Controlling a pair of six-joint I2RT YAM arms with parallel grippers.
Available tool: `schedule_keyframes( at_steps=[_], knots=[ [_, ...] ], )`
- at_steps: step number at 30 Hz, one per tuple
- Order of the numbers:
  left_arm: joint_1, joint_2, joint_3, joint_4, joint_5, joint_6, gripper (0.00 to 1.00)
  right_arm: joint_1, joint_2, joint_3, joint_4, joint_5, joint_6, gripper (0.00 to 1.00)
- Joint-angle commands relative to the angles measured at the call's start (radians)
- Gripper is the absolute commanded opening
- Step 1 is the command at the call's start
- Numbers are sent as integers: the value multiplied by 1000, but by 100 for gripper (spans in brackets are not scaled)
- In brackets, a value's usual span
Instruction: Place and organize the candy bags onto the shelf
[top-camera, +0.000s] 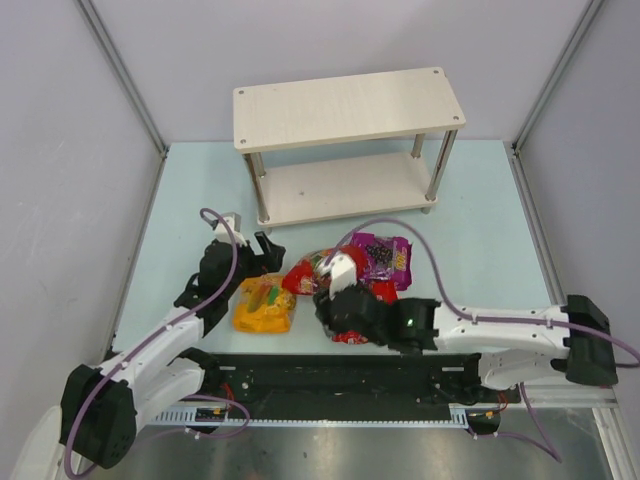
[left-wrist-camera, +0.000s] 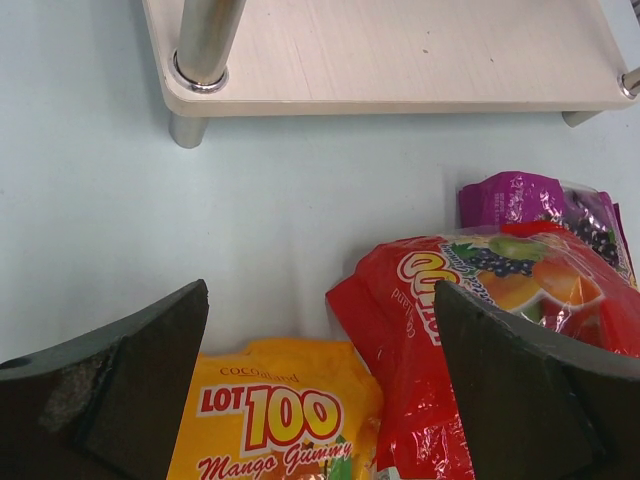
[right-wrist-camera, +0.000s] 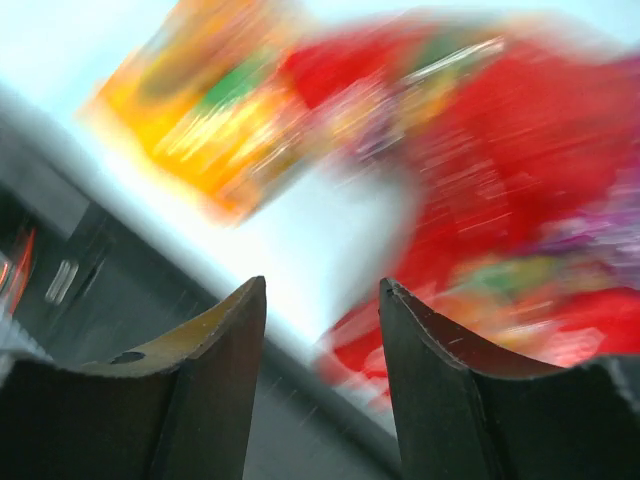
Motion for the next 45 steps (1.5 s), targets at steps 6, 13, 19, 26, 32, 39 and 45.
schedule_keyframes(
  at_steps=[6,13,19,26,32,39,45],
  knots=[
    [-6,-77,29,-52,33,-39,100,-595,-88,-46,219,-218,-72,61],
    [-108,-119,47,-104,100,-89,99,-799,117,-17,337,-522,-58,66],
    [-452,-136,72,-171,-115,-189,99,-840,212,-15,397,-598,-62,66],
    [-629,-235,32,-260,-253,-333,76,-866,330,35,451,-688,-61,61],
    [-630,-147,-9,-211,-261,-363,56,-866,394,66,450,-757,-69,32],
    [-629,60,69,-243,-293,-389,45,-819,339,66,335,-770,-140,16],
    [-586,72,63,-297,-322,-445,34,-785,246,45,232,-771,-173,14]
  ],
)
